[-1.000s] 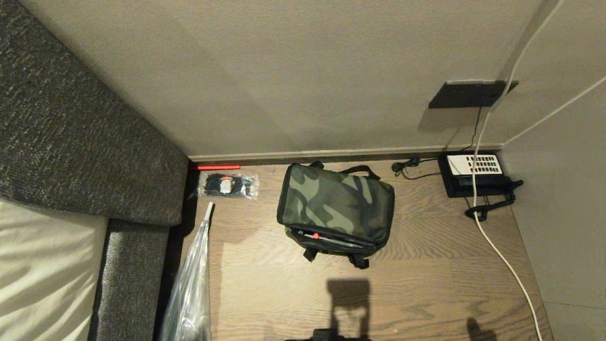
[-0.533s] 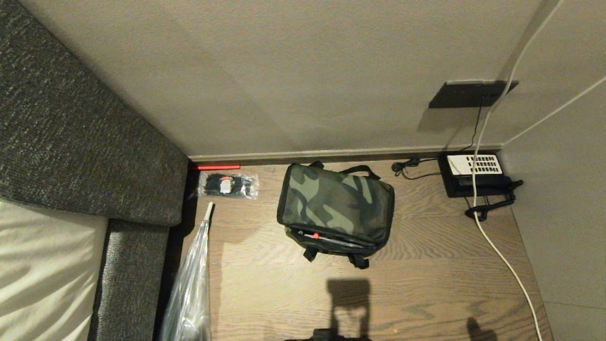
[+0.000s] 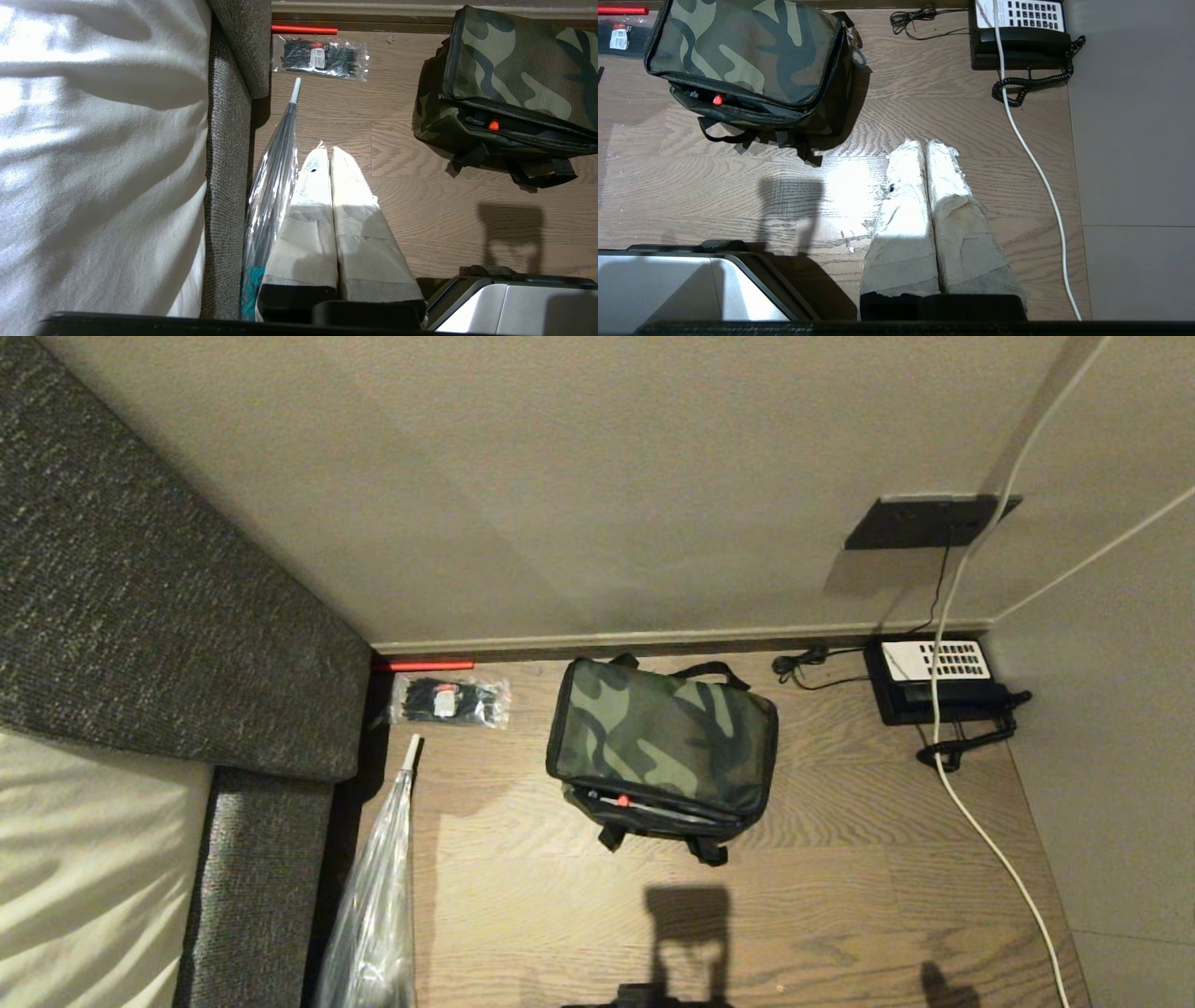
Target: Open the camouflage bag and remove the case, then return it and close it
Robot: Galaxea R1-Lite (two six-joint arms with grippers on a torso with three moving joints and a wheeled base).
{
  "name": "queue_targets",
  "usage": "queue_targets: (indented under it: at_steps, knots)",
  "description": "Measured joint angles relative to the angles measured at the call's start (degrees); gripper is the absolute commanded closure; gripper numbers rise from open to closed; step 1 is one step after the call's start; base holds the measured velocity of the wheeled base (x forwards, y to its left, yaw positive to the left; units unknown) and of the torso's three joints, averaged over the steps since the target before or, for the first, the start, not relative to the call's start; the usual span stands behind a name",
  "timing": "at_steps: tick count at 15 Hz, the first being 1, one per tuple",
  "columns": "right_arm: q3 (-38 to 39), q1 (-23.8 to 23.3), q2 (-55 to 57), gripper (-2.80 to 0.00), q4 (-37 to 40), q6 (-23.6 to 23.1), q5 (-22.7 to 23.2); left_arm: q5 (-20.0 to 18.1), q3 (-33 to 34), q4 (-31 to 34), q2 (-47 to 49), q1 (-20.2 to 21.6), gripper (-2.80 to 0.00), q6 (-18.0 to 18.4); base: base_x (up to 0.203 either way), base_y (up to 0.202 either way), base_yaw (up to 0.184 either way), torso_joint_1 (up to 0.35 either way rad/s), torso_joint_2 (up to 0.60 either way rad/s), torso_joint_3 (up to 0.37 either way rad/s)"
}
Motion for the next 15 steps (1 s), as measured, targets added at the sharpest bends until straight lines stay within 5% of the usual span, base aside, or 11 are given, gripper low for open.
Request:
queue_targets:
  at_steps: [6,15]
  knots:
    - [0.0,0.0,0.02,0.0,0.0,0.0,-0.02,0.02,0.0,0.01,0.0,0.0,0.0,-0.33,0.0,0.0,0.0,-0.001,0.0,0.027]
    - [0.0,0.0,0.05,0.0,0.0,0.0,0.0,0.07,0.0,-0.03,0.0,0.0,0.0,-0.61,0.0,0.0,0.0,0.002,0.0,0.193]
